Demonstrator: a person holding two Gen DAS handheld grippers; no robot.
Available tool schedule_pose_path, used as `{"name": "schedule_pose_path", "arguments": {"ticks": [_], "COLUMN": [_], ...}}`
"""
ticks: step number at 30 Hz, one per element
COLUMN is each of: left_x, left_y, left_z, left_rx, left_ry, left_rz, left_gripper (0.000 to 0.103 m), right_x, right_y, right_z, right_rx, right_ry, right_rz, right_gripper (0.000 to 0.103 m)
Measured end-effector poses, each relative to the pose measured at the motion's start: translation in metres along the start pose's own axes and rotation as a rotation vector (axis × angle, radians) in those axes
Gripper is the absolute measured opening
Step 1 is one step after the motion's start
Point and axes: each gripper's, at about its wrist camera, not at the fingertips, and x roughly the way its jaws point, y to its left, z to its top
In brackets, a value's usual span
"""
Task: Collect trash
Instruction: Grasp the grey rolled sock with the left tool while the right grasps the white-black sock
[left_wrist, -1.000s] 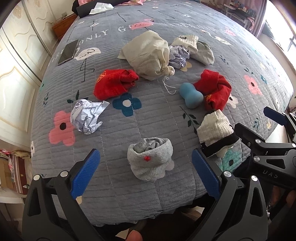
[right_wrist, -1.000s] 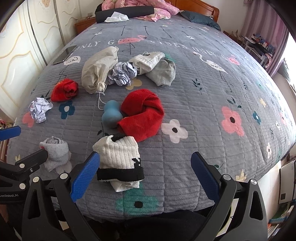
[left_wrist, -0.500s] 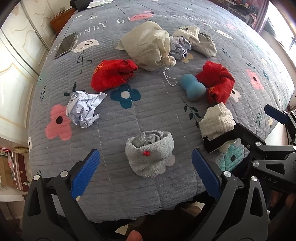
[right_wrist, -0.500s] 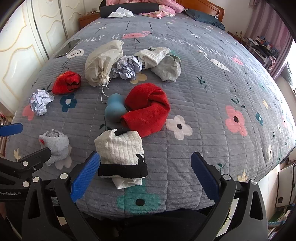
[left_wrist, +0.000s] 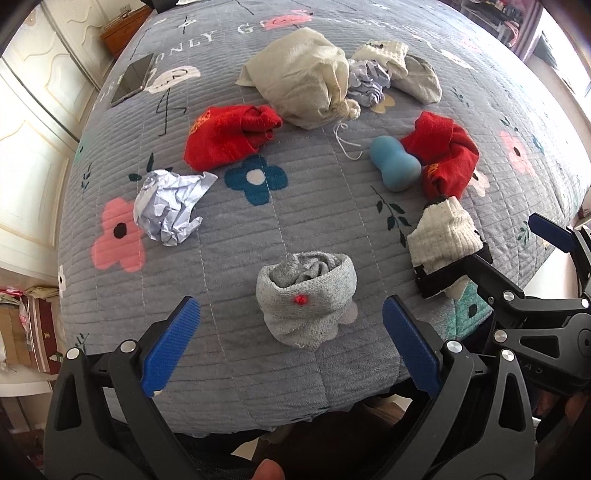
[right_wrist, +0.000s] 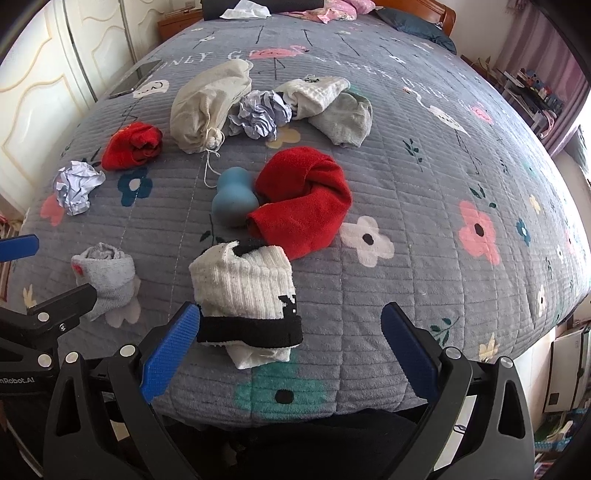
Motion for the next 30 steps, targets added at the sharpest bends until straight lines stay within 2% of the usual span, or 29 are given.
{"name": "schedule_pose_path", "arguments": {"ticks": [6,10,12,13,14,16,17,21,26,27,29,30], "left_x": [0.015,0.033,0.047,0.056,0.064,0.068,0.065,0.062,0.062,0.063,0.058,0.055], "left_y": [-0.006,-0.007,-0.007,-0.006,-0.002,0.01,0.014,0.026,0.028,0.03,0.027,0.025], "left_z": [0.0,0.006,0.01,0.012,0.013,0.014,0.015,0.015,0.016,0.016,0.016,0.014], "left_rx": [0.016,0.02,0.021,0.017,0.006,-0.047,-0.063,-0.093,-0.096,-0.099,-0.094,-0.088], "left_ry": [0.039,0.08,0.103,0.11,0.119,0.124,0.113,0.124,0.126,0.128,0.132,0.131], "left_rz": [-0.007,-0.004,-0.041,-0.03,-0.025,-0.06,-0.057,-0.094,-0.093,-0.094,-0.097,-0.1], "left_gripper": [0.097,0.097,0.097,0.09,0.062,0.053,0.039,0.036,0.035,0.033,0.031,0.03], "right_x": [0.007,0.011,0.011,0.012,0.014,0.018,0.022,0.042,0.07,0.074,0.068,0.063], "right_y": [-0.002,-0.011,-0.011,-0.009,-0.007,-0.002,0.0,0.009,0.022,0.024,0.025,0.025], "right_z": [-0.003,-0.004,-0.003,-0.003,-0.002,0.0,0.001,0.009,0.017,0.015,0.013,0.012], "right_rx": [-0.008,0.027,0.024,0.013,0.0,-0.017,-0.023,-0.041,-0.086,-0.099,-0.112,-0.117], "right_ry": [0.026,0.045,0.045,0.049,0.054,0.063,0.071,0.122,0.142,0.149,0.121,0.115], "right_rz": [-0.023,0.027,0.032,0.027,0.025,0.03,0.033,0.061,0.102,0.097,0.118,0.136], "right_gripper": [0.094,0.094,0.094,0.094,0.094,0.094,0.094,0.094,0.093,0.08,0.063,0.044]}}
